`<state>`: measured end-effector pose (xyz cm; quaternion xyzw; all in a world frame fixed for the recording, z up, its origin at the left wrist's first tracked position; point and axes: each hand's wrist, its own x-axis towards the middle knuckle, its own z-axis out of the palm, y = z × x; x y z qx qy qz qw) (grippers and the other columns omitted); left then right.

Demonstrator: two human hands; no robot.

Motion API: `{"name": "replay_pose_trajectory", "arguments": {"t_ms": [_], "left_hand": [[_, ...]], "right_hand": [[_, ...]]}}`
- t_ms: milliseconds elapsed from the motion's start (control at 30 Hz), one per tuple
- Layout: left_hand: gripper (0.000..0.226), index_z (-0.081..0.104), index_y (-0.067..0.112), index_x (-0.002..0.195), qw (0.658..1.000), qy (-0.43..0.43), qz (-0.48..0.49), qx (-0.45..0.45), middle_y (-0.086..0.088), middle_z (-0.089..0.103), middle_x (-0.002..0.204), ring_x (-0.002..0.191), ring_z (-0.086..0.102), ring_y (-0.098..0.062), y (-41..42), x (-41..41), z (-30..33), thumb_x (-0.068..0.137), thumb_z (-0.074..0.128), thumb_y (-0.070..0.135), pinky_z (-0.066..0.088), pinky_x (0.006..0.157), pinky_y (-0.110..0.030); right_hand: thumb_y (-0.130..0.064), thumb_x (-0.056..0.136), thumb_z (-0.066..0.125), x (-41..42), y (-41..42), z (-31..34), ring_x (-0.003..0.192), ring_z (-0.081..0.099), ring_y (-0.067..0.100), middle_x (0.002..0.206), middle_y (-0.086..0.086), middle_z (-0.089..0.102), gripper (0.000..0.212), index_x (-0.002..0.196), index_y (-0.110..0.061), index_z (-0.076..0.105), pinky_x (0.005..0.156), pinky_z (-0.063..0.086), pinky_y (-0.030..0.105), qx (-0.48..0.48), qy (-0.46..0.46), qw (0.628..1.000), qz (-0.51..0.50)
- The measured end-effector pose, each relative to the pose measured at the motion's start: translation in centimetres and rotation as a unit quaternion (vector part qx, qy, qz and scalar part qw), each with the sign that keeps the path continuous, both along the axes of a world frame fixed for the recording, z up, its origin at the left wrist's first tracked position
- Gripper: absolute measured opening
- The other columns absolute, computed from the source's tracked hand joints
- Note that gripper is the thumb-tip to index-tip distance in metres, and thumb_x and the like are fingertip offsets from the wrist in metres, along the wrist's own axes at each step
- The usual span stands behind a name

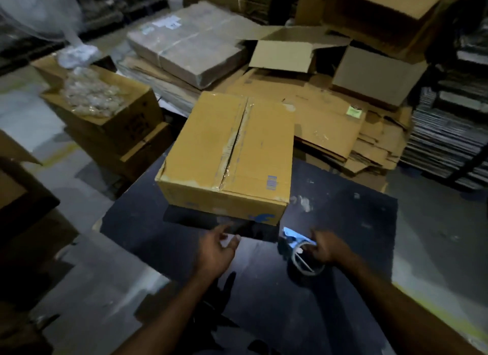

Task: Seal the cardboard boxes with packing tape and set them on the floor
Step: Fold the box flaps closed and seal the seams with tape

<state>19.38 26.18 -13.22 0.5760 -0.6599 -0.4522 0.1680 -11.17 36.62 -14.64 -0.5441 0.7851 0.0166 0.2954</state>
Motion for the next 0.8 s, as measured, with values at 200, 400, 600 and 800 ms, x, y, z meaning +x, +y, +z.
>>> {"name": "replay_pose_trajectory", "arguments": {"t_ms": [200, 400, 600, 800], "left_hand": [[0.029, 0.075, 0.008, 0.096, 0.921, 0.156, 0.169, 0.313, -0.009, 0.066, 0.070, 0.060, 0.056, -0.022, 6.3, 1.2, -1.5, 0.099, 0.069, 0.036, 0.046, 0.058, -0.033], [0.061, 0.076, 0.016, 0.110, 0.882, 0.229, 0.202, 0.359, 0.001, 0.080, 0.102, 0.083, 0.070, -0.021, 4.6, 0.8, 1.3, 0.099, 0.047, 0.068, 0.051, 0.069, -0.032], [0.067, 0.078, 0.015, 0.106, 0.867, 0.288, 0.218, 0.345, -0.003, 0.080, 0.097, 0.091, 0.070, -0.026, 0.7, 1.0, 5.0, 0.097, 0.045, 0.073, 0.052, 0.074, -0.036], [0.034, 0.073, 0.018, 0.095, 0.814, 0.335, 0.245, 0.407, -0.001, 0.075, 0.093, 0.097, 0.068, -0.024, -2.1, 2.4, 6.0, 0.092, 0.069, 0.051, 0.050, 0.077, -0.035]], "right_hand": [[-0.037, 0.088, 0.074, 6.3, 0.5, 2.8, 0.067, 0.056, 0.013, 0.070, -0.014, 0.053, 0.036, 0.080, -0.035, 0.039, 0.060, 0.041, 0.036, -0.140, -0.089, 0.986, -0.029], [-0.032, 0.085, 0.074, 9.6, -1.1, 6.2, 0.071, 0.062, 0.004, 0.087, -0.014, 0.067, 0.031, 0.104, -0.035, 0.050, 0.062, 0.050, 0.037, -0.181, -0.125, 0.975, 0.006], [-0.044, 0.083, 0.060, 11.5, -3.0, 8.0, 0.092, 0.062, 0.023, 0.110, -0.008, 0.058, 0.050, 0.130, -0.035, 0.050, 0.058, 0.044, 0.033, -0.189, 0.060, 0.970, 0.143], [-0.063, 0.082, 0.042, 13.0, -5.6, 9.2, 0.085, 0.059, 0.030, 0.114, 0.004, 0.050, 0.071, 0.138, -0.021, 0.052, 0.059, 0.054, 0.042, -0.234, 0.032, 0.958, 0.161]]}}
